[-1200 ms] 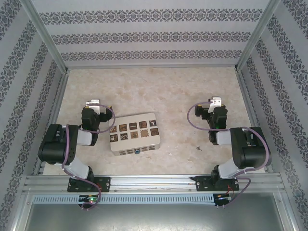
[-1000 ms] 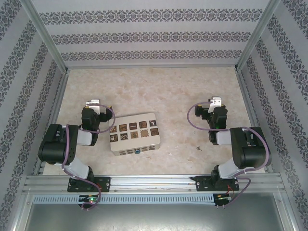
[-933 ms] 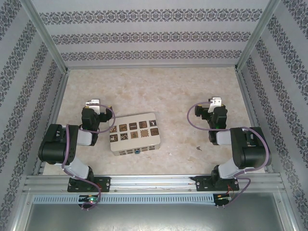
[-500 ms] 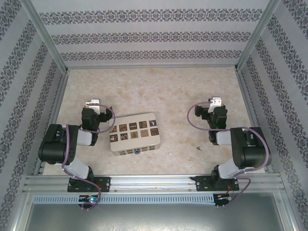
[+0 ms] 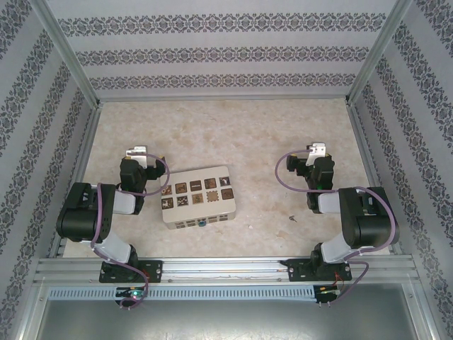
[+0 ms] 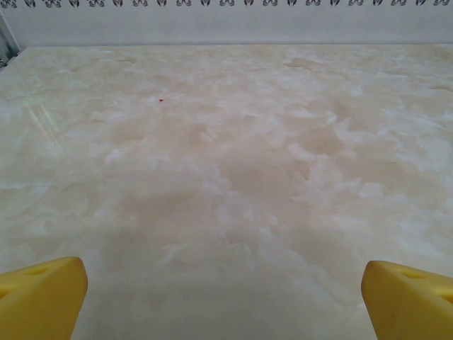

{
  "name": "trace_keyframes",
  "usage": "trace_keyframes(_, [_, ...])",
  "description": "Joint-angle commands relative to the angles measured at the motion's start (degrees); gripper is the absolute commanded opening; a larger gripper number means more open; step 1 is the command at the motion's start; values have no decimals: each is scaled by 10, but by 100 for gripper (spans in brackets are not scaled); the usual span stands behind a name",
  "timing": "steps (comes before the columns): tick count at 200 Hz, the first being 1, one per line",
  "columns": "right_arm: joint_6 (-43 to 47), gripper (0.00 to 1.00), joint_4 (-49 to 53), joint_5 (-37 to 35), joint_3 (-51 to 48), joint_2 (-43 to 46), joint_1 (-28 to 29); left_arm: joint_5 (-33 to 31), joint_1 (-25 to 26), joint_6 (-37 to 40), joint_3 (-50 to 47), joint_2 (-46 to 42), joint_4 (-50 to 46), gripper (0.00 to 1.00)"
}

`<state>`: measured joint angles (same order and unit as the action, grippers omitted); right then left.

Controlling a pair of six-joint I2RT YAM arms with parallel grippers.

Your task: Unlock the padlock with the key

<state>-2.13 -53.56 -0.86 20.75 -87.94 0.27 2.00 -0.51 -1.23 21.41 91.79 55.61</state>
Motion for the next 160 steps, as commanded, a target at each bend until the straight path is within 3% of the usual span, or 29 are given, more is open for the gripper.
trace_keyframes(1, [2, 99, -8, -11, 7, 2, 5, 16, -4, 10, 1, -4, 3, 99])
trace_keyframes(31, [2, 98, -3, -9, 8, 10, 5, 17, -4, 12, -29, -27, 45, 99])
trace_keyframes(62, [3, 98, 48, -10, 12, 64, 5, 1, -4, 7, -27, -121, -41, 99])
trace_keyframes(93, [-10, 98, 178, -11, 36, 168, 5, -37, -4, -48, 20, -251, -255, 99])
trace_keyframes(120, [-58, 98, 368, 52, 94, 262, 5, -43, -6, -158, 80, -349, -482, 99])
trace_keyframes(140, [-116, 98, 480, 126, 130, 305, 7, 2, -6, -274, 102, -392, -616, 99])
trace_keyframes(160, [-188, 99, 563, 181, 147, 323, 14, 93, -6, -351, 95, -421, -699, 99])
